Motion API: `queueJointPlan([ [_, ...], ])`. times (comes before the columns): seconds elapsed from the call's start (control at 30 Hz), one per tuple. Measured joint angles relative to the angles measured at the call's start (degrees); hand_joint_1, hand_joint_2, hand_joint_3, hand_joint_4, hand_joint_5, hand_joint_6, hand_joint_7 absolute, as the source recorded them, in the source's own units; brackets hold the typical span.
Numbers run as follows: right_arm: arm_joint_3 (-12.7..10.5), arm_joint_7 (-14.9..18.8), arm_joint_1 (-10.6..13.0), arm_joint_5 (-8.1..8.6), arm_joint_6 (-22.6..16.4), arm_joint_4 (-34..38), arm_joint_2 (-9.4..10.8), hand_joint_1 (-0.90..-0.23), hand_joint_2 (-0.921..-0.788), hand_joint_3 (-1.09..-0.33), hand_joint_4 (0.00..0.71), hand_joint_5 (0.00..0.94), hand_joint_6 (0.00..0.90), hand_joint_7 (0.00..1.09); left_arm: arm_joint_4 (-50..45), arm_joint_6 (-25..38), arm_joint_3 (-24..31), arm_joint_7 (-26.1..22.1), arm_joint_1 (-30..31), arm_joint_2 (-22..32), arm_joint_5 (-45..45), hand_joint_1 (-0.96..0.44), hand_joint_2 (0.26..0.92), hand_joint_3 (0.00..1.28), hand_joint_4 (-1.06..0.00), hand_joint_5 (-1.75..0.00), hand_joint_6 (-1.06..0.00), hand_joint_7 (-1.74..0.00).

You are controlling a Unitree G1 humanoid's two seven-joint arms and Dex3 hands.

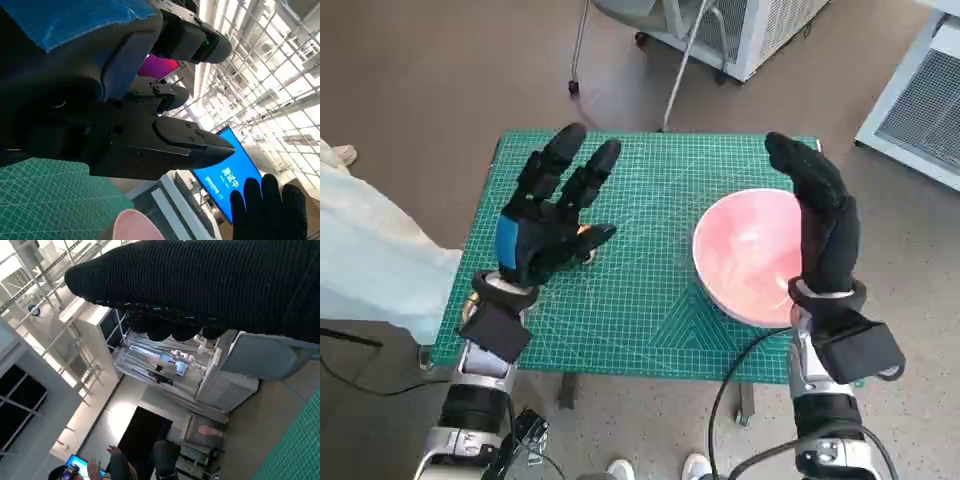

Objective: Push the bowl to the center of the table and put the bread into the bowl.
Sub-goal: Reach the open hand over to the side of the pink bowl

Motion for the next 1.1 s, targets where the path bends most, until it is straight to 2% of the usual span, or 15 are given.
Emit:
queueJointPlan([
  [0.23, 0.0, -0.5, 0.0, -1.07, 0.0, 0.0, 0.0, -0.605, -0.921, -0.728, 0.449, 0.004, 0.149, 0.8, 0.2, -0.2, 0.0, -0.1, 0.0, 0.0, 0.0, -0.1, 0.921, 0.06, -0.38, 0.0, -0.38, -0.26],
  [0.87, -0.4, -0.6, 0.0, -1.02, -0.1, 0.4, -0.3, -0.608, -0.921, -0.722, 0.452, 0.005, 0.156, 0.78, 0.6, -0.6, 0.0, -0.1, 0.0, 0.0, 0.0, -0.13, 0.921, 0.09, -0.38, 0.0, -0.38, -0.25],
  [0.97, -1.2, -0.5, 0.0, -0.86, -0.6, 1.7, -1.3, -0.605, -0.921, -0.725, 0.455, 0.005, 0.17, 0.75, 0.6, -0.6, 0.0, -0.1, 0.0, -0.1, 0.0, -0.13, 0.921, 0.1, -0.38, 0.0, -0.38, -0.25],
  [1.1, -3.4, -1.6, -0.2, -1.56, -2.4, 5.8, -4.5, -0.6, -0.921, -0.745, 0.45, 0.002, 0.162, 0.71, 0.6, -0.7, 0.1, -0.1, 0.0, -0.1, 0.0, -0.13, 0.921, 0.1, -0.38, 0.0, -0.38, -0.25],
])
